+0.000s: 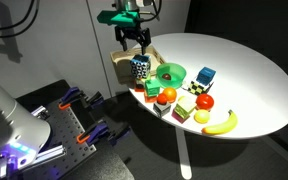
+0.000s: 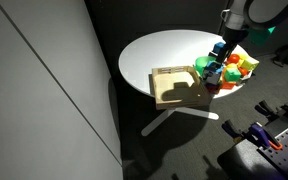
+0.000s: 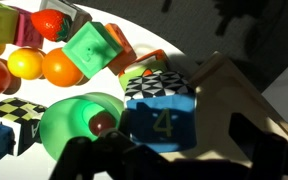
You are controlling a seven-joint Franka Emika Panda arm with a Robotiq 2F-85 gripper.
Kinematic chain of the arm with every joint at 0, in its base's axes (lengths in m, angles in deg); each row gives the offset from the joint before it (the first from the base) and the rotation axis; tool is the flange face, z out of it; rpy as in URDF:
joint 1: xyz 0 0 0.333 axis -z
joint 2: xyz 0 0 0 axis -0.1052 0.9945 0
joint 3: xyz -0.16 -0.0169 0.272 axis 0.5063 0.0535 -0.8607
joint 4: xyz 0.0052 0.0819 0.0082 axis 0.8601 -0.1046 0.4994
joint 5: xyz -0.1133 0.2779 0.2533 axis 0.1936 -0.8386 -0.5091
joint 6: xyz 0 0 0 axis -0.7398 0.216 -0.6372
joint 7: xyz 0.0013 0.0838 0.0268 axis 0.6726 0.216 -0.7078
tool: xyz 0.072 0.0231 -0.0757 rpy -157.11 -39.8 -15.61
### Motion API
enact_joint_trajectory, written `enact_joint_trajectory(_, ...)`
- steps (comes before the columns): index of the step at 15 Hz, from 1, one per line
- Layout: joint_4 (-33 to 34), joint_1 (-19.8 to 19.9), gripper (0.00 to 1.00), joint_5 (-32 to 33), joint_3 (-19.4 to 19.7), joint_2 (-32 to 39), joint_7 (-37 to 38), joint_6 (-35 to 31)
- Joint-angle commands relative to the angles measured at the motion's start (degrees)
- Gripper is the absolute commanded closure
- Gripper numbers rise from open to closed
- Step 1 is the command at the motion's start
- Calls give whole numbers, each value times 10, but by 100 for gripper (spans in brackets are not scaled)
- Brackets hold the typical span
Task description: Pick up the block with a number image and drop it in the wooden tray
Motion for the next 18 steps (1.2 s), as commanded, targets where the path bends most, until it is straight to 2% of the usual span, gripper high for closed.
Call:
enact_joint_trajectory(1,1,3,0,0,-3,0,0,1)
enact_joint_trajectory(5,1,3,0,0,-3,0,0,1)
enact_joint_trajectory(18,10,1,0,78,5,63,42,-85)
